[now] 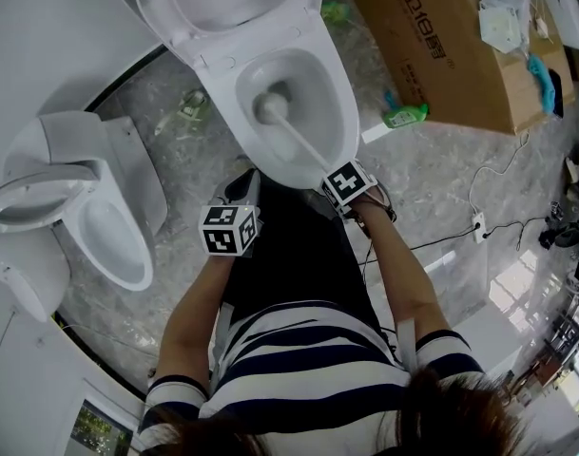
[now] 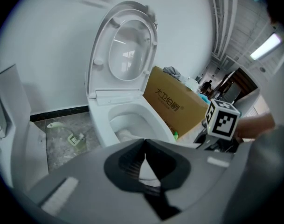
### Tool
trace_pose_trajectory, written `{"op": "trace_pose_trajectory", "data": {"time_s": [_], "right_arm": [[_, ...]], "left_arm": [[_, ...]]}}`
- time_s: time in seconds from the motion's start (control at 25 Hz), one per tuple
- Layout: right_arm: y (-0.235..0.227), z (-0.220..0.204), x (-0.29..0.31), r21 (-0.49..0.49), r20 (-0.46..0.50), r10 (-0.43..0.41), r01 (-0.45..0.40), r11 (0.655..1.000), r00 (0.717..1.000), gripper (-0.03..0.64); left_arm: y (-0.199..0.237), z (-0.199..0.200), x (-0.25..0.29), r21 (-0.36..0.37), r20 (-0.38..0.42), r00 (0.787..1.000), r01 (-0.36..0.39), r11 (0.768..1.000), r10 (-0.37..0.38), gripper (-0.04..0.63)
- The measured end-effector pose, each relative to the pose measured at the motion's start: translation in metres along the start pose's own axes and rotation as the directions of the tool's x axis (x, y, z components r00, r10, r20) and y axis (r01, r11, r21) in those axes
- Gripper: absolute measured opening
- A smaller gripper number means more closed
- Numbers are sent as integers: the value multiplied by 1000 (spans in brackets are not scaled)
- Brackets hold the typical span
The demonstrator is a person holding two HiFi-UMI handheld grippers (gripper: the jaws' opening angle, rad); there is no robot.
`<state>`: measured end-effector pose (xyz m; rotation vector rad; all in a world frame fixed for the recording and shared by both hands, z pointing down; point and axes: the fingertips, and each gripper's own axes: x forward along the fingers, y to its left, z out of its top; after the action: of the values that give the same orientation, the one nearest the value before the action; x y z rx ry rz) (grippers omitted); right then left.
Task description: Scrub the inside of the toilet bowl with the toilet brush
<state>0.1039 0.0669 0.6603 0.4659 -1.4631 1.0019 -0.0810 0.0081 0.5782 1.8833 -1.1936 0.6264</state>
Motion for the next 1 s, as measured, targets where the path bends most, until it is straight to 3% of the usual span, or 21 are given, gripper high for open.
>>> {"op": "trace_pose_trajectory", "data": {"time_s": [0.48, 1.0], "right_arm": [[-6, 23, -6, -18, 51, -26, 27, 999, 998, 25], [-20, 56, -16, -115, 76, -90, 98, 988, 993, 25]], "left_arm": [[11, 9, 1, -20, 16, 1000, -21, 1000, 21, 0], [14, 21, 3, -18, 30, 999, -25, 1000, 26, 0]]}}
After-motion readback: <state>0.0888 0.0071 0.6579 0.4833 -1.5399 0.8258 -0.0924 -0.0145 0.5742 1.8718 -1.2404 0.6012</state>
